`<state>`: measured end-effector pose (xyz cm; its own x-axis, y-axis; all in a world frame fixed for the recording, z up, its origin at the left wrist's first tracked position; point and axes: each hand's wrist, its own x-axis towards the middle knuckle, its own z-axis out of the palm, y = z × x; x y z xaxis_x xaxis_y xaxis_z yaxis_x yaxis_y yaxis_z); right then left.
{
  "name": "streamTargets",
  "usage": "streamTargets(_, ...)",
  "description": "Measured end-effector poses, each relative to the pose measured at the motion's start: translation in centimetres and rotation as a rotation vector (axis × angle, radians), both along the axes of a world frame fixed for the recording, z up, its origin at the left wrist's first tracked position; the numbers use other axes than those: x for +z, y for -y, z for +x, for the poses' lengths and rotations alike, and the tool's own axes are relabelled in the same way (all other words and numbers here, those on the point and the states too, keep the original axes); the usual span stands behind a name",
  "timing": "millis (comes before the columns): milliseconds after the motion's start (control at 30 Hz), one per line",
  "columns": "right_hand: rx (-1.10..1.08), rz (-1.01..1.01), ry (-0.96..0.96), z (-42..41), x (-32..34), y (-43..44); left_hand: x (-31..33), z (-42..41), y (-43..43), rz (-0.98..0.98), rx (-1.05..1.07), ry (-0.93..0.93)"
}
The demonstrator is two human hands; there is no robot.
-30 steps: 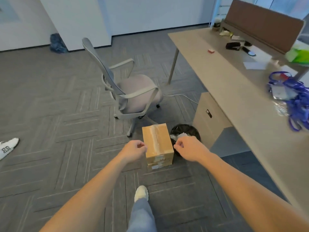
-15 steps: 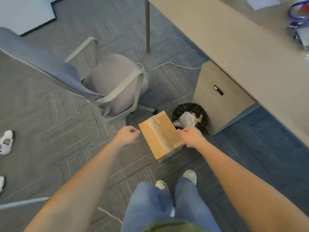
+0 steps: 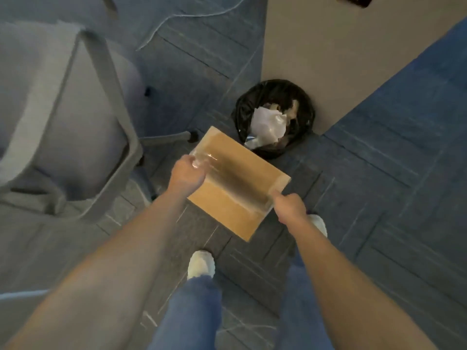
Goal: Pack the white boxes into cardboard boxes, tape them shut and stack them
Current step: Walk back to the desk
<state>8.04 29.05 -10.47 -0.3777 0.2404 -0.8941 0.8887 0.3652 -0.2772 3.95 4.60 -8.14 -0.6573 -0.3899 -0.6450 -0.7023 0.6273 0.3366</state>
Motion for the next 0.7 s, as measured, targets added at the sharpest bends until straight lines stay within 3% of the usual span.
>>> streamTargets(200,-0.302,-0.025,0.022,1.2,-9.4,3.2,-9.5,-3.0,3.0,-0.045,-0.097,0.047)
streamTargets(367,-0.486,-0.109,0.001,1.5,-10.0,5.0,-11.1,-3.0,4.0,0.088,0.024,0.052)
streamTargets(500,-0.478,-0.079,0.019,2.1,-3.3,4.4,-5.3,-1.3,3.9,0.163,0.101,0.025)
streamTargets(700,-0.378,-0.053,-0.015,2.7,13.9,0.8,11.2,0.8,1.7,0.236,0.218,-0.071)
